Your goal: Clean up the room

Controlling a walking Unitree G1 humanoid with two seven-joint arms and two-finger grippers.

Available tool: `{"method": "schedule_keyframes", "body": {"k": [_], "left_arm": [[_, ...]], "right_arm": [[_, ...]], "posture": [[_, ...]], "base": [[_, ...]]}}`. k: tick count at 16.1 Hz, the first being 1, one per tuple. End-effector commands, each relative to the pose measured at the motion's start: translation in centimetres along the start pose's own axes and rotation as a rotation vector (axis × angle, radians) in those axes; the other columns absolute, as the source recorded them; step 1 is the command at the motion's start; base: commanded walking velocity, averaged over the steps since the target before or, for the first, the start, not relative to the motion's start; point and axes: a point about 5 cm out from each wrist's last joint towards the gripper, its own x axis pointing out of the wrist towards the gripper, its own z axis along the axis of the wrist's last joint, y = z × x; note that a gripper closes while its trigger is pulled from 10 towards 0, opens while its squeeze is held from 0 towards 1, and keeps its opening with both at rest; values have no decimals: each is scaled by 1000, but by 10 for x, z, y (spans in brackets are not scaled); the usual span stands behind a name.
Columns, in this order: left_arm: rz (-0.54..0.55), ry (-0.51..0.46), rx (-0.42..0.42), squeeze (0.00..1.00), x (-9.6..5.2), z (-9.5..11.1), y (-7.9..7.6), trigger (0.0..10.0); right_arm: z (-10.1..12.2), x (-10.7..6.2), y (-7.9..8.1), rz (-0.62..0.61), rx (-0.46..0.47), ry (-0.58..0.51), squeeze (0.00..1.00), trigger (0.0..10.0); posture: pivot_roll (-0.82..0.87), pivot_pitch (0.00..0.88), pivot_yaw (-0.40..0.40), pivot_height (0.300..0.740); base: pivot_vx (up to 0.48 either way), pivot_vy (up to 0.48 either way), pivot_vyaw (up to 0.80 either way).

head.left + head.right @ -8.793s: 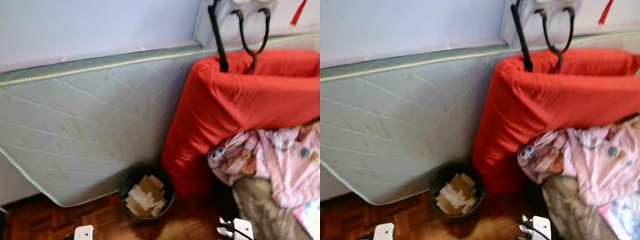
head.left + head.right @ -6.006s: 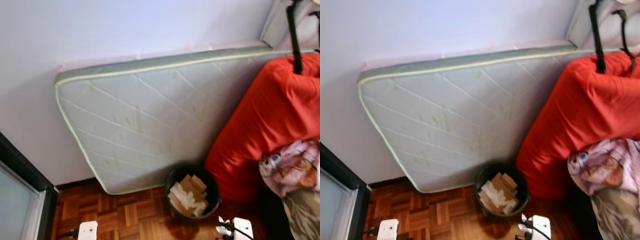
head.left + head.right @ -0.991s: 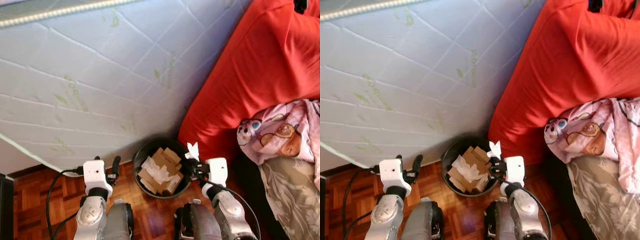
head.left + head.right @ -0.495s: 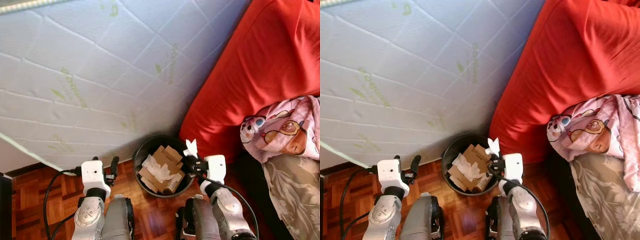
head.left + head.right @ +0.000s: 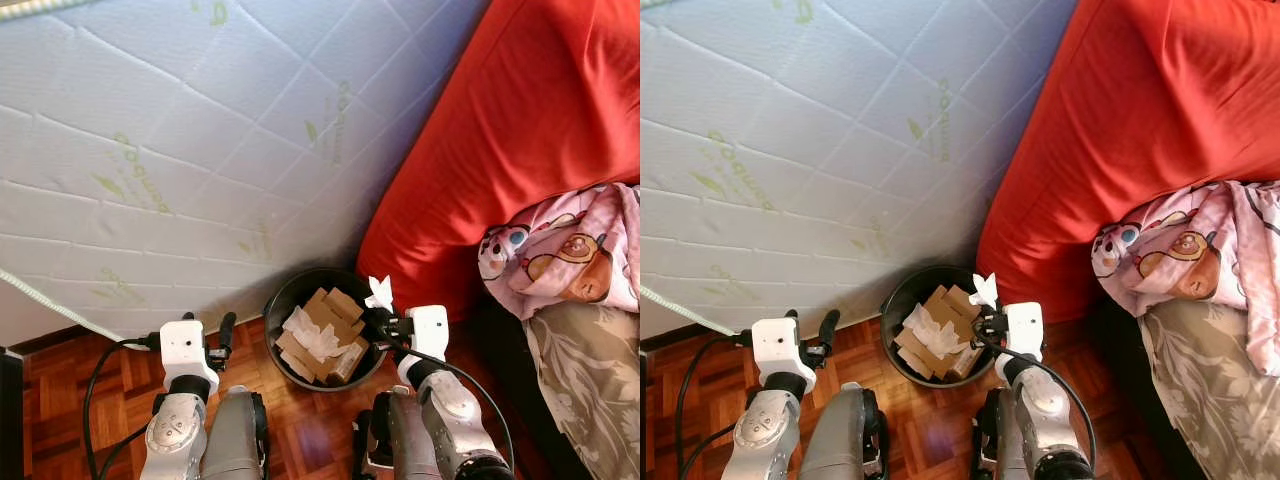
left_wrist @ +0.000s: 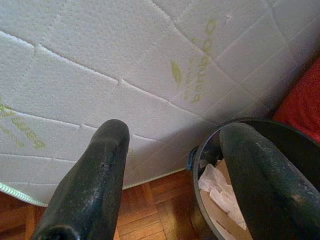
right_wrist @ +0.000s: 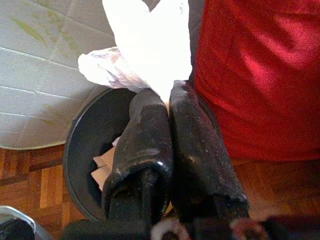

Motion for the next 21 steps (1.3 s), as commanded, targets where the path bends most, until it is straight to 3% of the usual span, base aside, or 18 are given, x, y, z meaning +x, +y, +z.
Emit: {"method": "schedule_keyframes", "body": {"k": [1,5,13,21], "left_arm": [[3,35,7,0,-7,-7,3,10000],[2,43,9,0,-7,-8,3,10000],[-4,49,10,0,-8,-7,3,10000],[-8,54,10,0,-8,-8,3,10000]], "right_arm": [[-12,-6,0,-10,9,47,0,10000],[-8,-7,-2,-11,11,7,0,10000],[9,7,6,33,11,-37,0,10000],[11,10,8,64,0,-29,0,10000]], "posture": [[75,331,-21,609],[80,333,-17,599],[85,334,-11,599],[86,335,-12,599]], "base": [[0,0,0],[0,0,0],[0,0,0],[31,0,0]]}}
